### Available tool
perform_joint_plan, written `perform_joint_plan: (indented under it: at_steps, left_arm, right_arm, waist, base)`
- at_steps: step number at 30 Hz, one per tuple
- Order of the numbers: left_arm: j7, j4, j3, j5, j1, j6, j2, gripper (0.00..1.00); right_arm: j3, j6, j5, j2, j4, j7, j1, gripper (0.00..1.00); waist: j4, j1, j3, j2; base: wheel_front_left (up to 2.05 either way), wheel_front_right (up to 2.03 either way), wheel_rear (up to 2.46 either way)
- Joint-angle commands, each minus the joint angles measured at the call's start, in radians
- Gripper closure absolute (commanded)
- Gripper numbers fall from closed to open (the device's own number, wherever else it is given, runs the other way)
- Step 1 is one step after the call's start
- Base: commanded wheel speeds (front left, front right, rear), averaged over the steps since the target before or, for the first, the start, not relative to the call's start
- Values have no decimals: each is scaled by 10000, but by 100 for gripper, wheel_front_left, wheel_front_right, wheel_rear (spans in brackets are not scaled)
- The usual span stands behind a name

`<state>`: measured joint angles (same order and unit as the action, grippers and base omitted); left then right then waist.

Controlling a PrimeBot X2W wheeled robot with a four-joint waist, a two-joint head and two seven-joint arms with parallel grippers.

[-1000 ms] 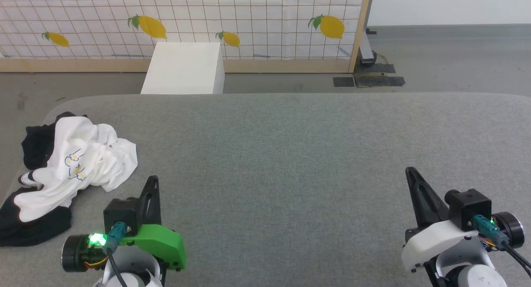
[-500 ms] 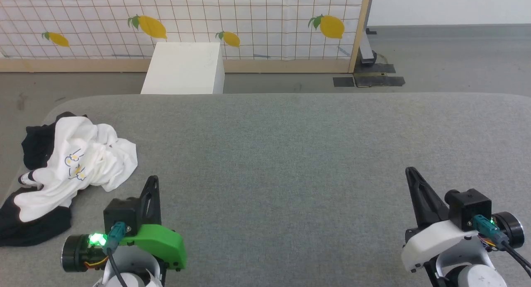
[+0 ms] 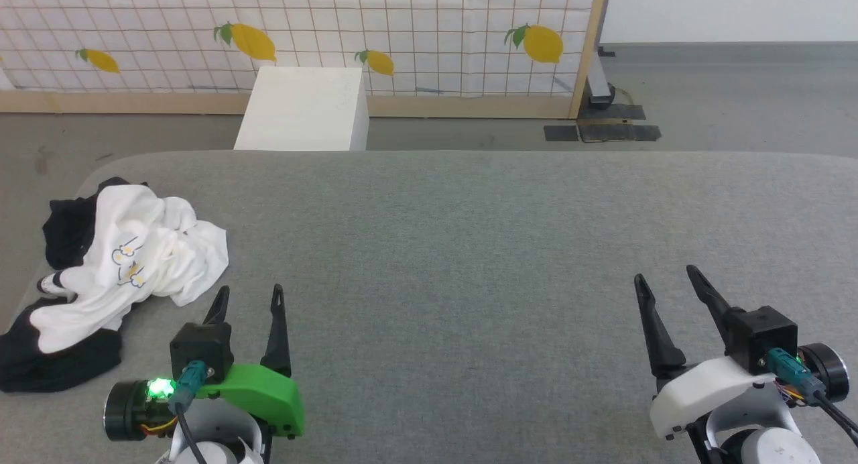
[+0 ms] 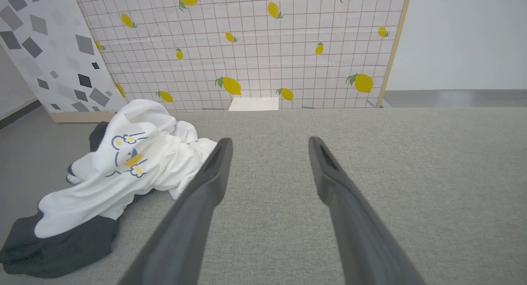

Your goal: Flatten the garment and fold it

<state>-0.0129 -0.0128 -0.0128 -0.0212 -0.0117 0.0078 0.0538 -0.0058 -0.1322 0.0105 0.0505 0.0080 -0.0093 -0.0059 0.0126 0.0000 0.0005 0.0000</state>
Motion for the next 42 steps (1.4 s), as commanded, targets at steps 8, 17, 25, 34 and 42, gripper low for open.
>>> perform_joint_plan:
  at_steps: [8,17,25,34,42]
  left_arm:
    - [-269,-108,-10,-193,-47,228,32,0]
    - [-501,-61,56,-353,88,468,74,0]
    - [-664,-49,87,-482,176,616,111,0]
    - [-846,-74,58,-620,216,782,151,0]
    - [-998,-105,37,-790,278,949,175,0]
  right_arm:
    - [-37,2,209,0,63,-191,-2,0]
    - [3,4,355,-1,136,-354,-11,0]
    - [44,5,477,-1,202,-471,-21,0]
    - [72,6,628,-1,309,-620,-2,0]
    - [89,7,740,-1,358,-721,-1,0]
  waist:
    - [496,0,-9,0]
    - [1358,0,-49,0]
    - [1928,0,-77,0]
    - [2458,0,-119,0]
    - [2888,0,-123,0]
  base:
    - [0,0,0]
    - [0,0,0]
    - [0,0,0]
    - [-5,-5,-5]
    - [-3,-3,-3]
